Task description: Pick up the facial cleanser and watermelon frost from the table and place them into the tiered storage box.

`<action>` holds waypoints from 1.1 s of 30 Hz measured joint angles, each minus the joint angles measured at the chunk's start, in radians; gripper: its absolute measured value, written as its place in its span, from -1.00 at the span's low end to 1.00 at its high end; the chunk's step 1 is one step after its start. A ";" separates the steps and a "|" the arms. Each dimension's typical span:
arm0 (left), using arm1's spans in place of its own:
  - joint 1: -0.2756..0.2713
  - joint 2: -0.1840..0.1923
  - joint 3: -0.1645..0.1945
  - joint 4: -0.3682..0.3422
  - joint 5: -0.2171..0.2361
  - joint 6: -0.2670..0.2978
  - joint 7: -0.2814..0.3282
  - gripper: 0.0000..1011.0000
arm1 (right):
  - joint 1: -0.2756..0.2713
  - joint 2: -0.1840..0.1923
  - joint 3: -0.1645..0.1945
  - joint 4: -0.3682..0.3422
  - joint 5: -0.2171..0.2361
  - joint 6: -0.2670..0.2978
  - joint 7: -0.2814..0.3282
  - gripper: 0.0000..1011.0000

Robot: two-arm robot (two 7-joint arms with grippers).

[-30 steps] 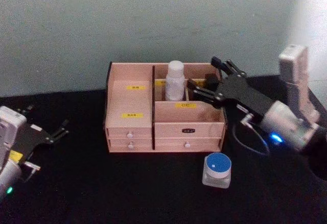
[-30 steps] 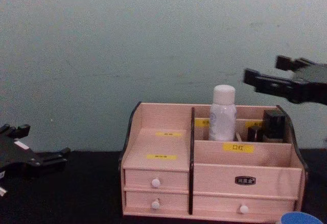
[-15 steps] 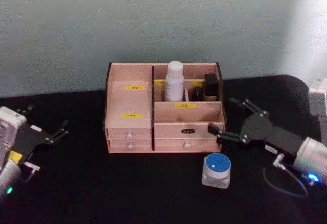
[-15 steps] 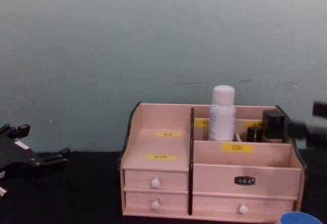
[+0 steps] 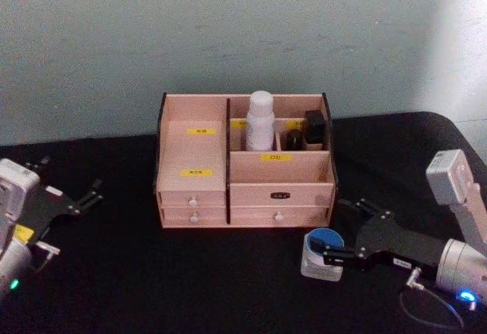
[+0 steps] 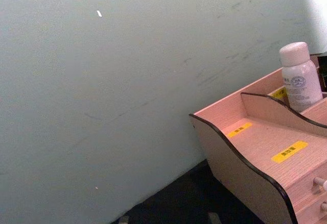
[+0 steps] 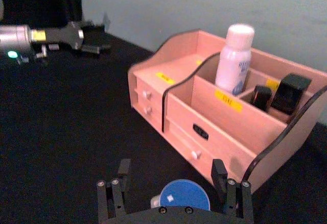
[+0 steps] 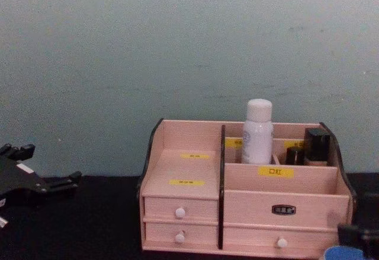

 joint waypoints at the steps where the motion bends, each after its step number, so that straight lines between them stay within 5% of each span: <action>1: 0.000 0.000 0.000 0.000 0.000 0.000 0.000 0.98 | 0.003 0.002 -0.005 0.003 -0.002 0.004 -0.001 0.98; 15: 0.000 0.000 0.000 0.000 0.000 0.000 0.000 0.98 | 0.054 -0.004 -0.068 0.066 -0.046 0.040 -0.027 0.98; 33: 0.000 0.000 0.000 0.000 0.000 0.000 0.000 0.98 | 0.084 -0.021 -0.096 0.120 -0.065 0.057 -0.026 0.98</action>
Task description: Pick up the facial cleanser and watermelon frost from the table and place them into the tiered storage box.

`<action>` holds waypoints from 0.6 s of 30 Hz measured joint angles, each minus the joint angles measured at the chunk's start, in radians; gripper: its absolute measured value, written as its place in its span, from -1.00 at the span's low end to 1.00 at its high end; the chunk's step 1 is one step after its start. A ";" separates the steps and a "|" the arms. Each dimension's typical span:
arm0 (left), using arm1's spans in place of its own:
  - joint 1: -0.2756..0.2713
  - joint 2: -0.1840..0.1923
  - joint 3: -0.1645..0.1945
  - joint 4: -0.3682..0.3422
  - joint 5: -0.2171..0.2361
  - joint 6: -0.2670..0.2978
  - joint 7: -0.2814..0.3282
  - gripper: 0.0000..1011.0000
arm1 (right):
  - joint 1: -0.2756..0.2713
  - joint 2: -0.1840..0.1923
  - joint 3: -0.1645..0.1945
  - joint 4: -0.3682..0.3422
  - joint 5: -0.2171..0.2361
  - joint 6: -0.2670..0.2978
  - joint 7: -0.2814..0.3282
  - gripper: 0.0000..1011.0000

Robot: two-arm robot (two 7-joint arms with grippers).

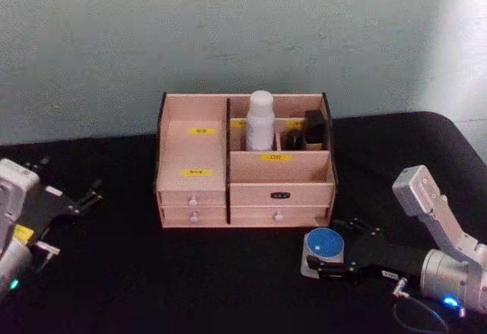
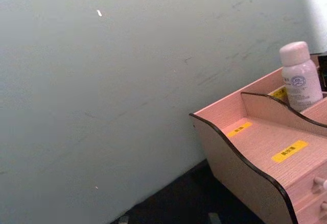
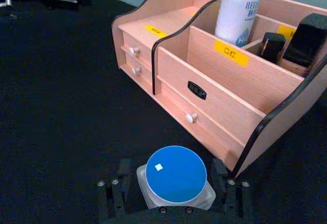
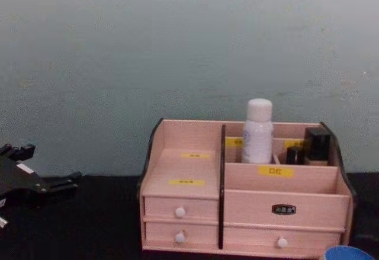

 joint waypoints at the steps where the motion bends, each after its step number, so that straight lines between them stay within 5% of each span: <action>1: 0.000 0.000 0.000 0.000 0.000 0.000 0.000 0.98 | 0.001 0.000 0.000 0.002 0.000 0.001 0.000 0.98; 18: 0.000 0.000 0.000 0.000 0.000 0.000 0.000 0.98 | 0.016 -0.010 -0.005 0.028 0.007 0.015 0.004 0.98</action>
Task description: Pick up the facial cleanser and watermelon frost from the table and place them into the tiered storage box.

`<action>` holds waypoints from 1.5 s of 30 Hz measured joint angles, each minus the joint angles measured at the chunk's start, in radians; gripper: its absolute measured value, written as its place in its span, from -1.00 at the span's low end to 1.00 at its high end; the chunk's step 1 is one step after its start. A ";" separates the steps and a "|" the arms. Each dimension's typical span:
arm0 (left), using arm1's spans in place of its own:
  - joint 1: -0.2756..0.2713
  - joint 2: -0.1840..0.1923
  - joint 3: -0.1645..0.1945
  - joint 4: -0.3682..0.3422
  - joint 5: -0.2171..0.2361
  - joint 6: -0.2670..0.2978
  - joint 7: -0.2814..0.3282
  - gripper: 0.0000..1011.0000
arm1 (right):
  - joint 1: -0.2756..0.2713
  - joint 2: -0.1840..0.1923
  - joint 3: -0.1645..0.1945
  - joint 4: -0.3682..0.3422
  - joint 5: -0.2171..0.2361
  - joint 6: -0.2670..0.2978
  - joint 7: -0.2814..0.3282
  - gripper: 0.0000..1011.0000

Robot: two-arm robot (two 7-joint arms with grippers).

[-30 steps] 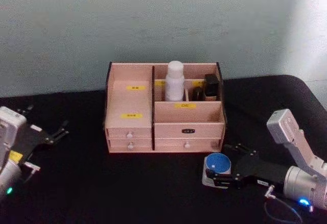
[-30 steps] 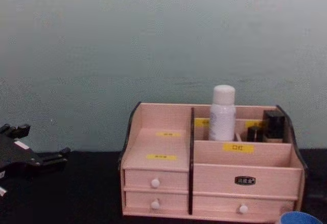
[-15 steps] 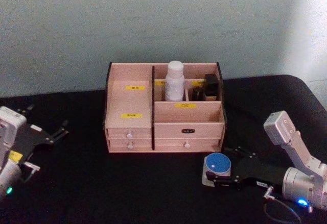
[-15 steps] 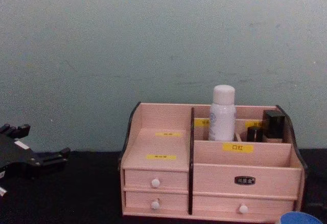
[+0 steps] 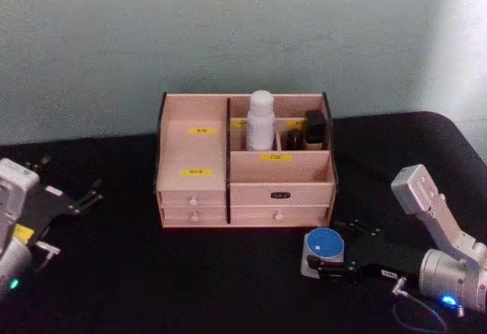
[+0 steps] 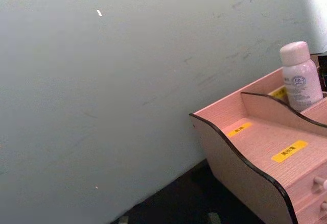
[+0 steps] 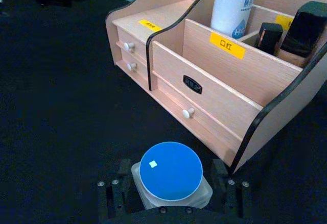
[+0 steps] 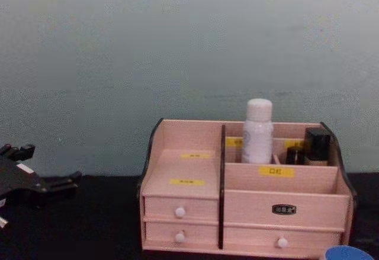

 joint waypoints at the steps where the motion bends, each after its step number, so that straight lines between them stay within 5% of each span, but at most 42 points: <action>1: 0.000 0.000 0.000 0.000 0.000 0.000 0.000 0.98 | 0.000 0.000 0.000 0.001 0.001 0.001 0.000 0.98; 45: 0.000 0.000 0.000 0.000 0.000 0.000 0.000 0.98 | 0.014 -0.010 -0.011 0.018 0.013 0.021 -0.007 0.98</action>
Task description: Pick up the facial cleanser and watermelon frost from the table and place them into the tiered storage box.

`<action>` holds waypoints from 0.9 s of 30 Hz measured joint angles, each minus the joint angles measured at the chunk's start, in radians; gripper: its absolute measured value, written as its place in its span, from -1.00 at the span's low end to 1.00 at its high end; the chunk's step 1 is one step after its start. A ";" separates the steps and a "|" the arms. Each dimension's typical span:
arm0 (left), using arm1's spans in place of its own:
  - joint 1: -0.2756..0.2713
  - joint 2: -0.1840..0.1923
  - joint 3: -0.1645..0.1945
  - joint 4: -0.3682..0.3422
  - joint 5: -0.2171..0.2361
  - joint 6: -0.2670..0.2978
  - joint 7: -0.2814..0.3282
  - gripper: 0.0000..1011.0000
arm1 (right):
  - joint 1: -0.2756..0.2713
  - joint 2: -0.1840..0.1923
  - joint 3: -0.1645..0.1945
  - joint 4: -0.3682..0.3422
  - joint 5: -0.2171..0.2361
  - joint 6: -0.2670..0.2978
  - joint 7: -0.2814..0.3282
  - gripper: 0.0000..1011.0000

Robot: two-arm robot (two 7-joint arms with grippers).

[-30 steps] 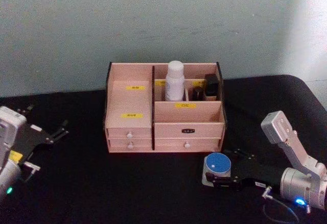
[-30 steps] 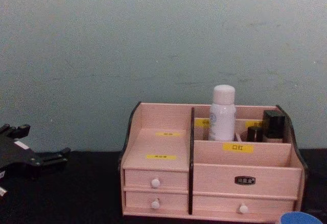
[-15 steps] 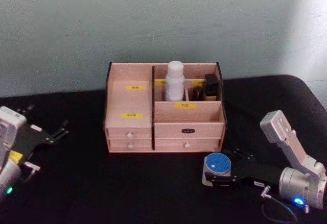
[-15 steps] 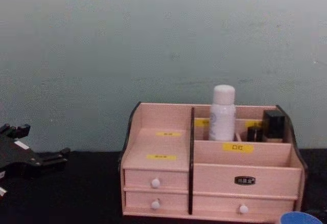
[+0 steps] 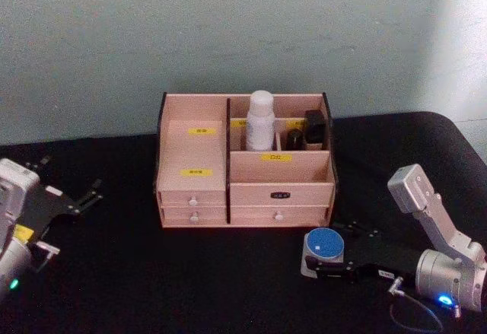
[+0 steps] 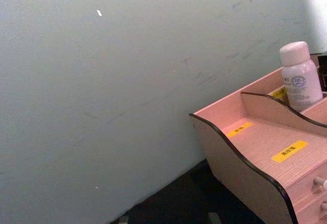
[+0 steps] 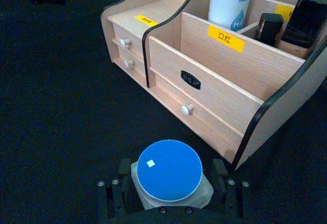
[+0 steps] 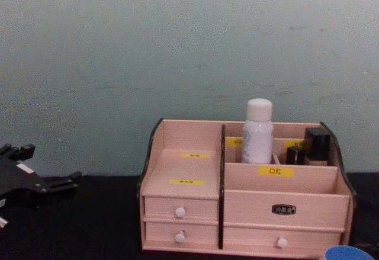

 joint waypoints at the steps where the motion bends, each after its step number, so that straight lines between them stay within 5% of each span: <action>1: 0.000 0.000 0.000 0.000 0.000 0.000 0.000 0.98 | 0.000 0.000 0.000 0.000 0.000 0.000 0.000 0.98; 7: 0.000 0.000 0.000 0.000 0.000 0.000 0.000 0.98 | 0.000 0.001 0.000 -0.001 -0.001 -0.001 0.000 0.99; 19: 0.000 0.000 0.000 0.000 0.000 0.000 0.000 0.98 | 0.000 0.001 0.000 -0.001 0.000 -0.002 0.001 0.42; 27: 0.000 0.000 0.000 0.000 0.000 0.000 0.000 0.98 | 0.000 0.001 0.000 -0.001 -0.001 -0.002 0.001 0.42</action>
